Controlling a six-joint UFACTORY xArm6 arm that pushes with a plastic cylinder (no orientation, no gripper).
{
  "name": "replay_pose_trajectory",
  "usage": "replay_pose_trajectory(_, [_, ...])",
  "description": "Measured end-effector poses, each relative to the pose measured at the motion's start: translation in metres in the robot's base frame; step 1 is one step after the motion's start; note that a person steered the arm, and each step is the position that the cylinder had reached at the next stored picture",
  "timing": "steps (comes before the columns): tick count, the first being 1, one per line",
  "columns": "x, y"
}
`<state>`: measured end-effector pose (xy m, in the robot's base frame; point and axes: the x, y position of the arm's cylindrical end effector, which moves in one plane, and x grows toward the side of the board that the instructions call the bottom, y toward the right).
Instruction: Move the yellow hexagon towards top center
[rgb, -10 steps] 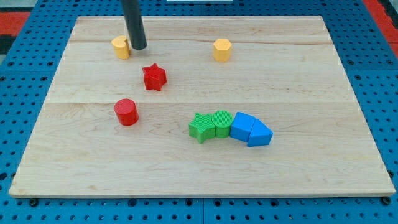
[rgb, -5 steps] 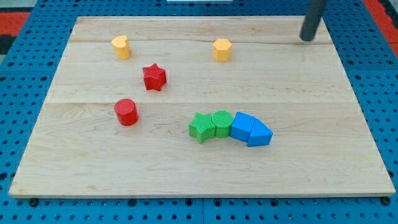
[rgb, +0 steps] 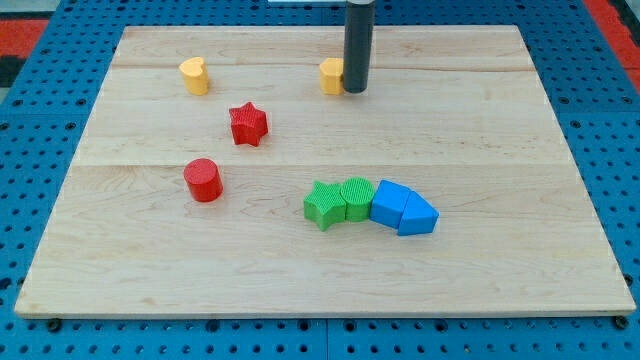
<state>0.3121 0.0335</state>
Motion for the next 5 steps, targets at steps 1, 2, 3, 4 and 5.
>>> replay_pose_trajectory(1, [-0.004, -0.032])
replay_pose_trajectory(2, [-0.009, -0.034])
replay_pose_trajectory(3, [-0.025, -0.032])
replay_pose_trajectory(4, [-0.039, -0.015])
replay_pose_trajectory(5, [-0.04, 0.023])
